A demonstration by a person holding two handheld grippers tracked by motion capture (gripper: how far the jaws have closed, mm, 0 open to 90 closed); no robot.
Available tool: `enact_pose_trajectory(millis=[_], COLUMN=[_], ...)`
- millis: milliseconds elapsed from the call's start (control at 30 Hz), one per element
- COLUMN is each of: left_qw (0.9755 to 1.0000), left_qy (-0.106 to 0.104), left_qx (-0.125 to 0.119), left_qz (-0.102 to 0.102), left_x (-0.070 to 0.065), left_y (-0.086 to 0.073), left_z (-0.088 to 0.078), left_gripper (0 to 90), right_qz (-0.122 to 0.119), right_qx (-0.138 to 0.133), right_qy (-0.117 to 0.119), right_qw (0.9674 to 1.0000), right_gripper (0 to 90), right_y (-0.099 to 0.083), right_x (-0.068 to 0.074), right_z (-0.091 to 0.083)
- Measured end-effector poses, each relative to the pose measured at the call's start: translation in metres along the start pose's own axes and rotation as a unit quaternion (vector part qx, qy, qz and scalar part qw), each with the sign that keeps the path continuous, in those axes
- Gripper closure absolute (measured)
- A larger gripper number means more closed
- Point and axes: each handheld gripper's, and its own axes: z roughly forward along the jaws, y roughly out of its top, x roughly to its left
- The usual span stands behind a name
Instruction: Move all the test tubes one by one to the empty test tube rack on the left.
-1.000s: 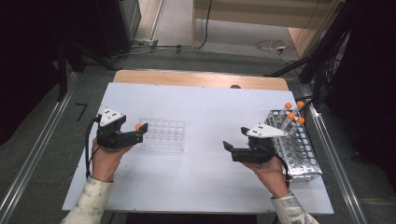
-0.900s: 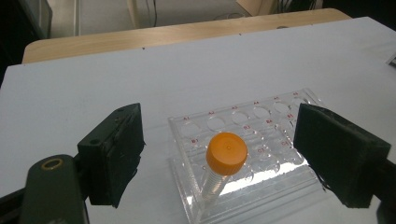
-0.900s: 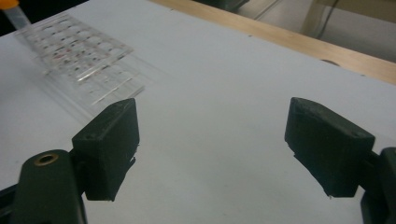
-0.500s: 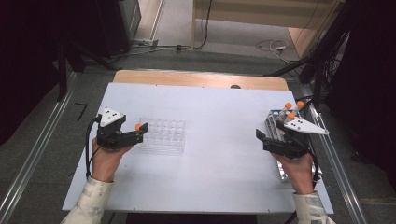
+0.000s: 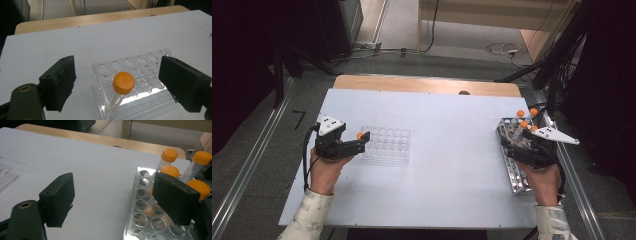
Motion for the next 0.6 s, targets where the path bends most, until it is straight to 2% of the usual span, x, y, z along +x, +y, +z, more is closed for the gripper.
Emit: enact_pose_trajectory(millis=[200,600], left_qw=[1.0,1.0], left_qy=[0.001,0.0], left_qx=[-0.003,-0.002], left_qz=[0.0,0.001], left_x=[0.001,-0.001], left_y=[0.0,0.0], left_z=[-0.001,0.0], left_gripper=[14.5,14.6], right_qz=[0.019,0.039], right_qx=[-0.004,-0.003], right_qy=[-0.019,-0.048], right_qw=[0.9996,0.9981], right_gripper=[16.8,17.5], right_y=[-0.003,-0.01], right_x=[-0.016,-0.038], right_z=[-0.004,-0.006])
